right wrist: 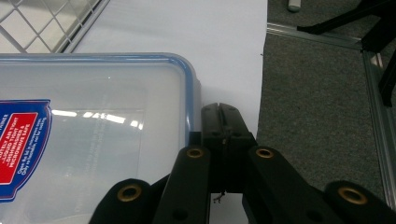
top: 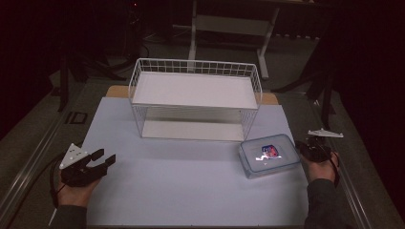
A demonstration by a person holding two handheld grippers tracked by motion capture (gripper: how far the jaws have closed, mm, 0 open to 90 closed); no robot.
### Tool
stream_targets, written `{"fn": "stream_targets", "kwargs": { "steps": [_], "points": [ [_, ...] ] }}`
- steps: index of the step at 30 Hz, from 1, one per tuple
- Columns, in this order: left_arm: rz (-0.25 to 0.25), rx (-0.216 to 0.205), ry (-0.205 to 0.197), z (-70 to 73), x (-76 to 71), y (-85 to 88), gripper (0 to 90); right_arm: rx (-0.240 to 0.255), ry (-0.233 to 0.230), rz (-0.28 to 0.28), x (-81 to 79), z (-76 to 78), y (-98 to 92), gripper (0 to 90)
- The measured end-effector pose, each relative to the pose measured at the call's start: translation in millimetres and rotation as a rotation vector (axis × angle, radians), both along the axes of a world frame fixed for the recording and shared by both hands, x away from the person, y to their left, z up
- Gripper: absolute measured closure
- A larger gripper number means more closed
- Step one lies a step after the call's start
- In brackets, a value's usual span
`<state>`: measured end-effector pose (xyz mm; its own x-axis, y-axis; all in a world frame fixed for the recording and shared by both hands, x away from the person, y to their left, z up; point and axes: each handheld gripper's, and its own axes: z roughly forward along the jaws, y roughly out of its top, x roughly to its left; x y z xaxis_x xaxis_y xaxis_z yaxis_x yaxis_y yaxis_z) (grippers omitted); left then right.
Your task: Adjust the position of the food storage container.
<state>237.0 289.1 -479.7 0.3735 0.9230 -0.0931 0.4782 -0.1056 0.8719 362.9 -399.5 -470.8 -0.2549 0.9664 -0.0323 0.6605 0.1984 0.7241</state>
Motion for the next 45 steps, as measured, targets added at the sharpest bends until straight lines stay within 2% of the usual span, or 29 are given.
{"fn": "stream_targets", "kwargs": {
  "steps": [5,10,16,25,29,38,42,45],
  "points": [
    [-0.001,0.001,0.001,-0.2,0.6,-0.4,47.6,0.010,0.014,0.010,-0.8,-1.8,0.4,90.0],
    [-0.001,0.002,-0.001,0.0,0.3,-0.4,47.6,0.043,-0.003,0.016,-4.6,-3.8,2.3,90.0],
    [-0.003,0.003,-0.003,0.3,0.0,-0.7,47.5,0.032,-0.002,0.077,-10.3,-3.8,16.1,90.0],
    [-0.003,0.003,-0.003,0.3,0.0,-0.8,47.4,0.022,-0.006,0.199,-31.3,-4.5,45.0,90.0],
    [-0.002,0.001,-0.002,-0.1,0.2,-1.2,47.4,0.036,-0.003,0.253,-42.9,-5.7,59.5,90.0],
    [-0.006,0.006,-0.003,-0.1,0.4,-2.1,47.3,0.113,-0.013,0.357,-67.4,-11.8,91.1,90.0],
    [-0.009,0.008,-0.003,-0.2,0.2,-3.0,47.3,0.104,-0.015,0.381,-69.6,-11.8,101.4,90.0],
    [-0.008,0.008,-0.005,0.0,-0.1,-2.8,47.3,0.108,-0.020,0.422,-71.2,-12.6,118.1,90.0]
  ]
}}
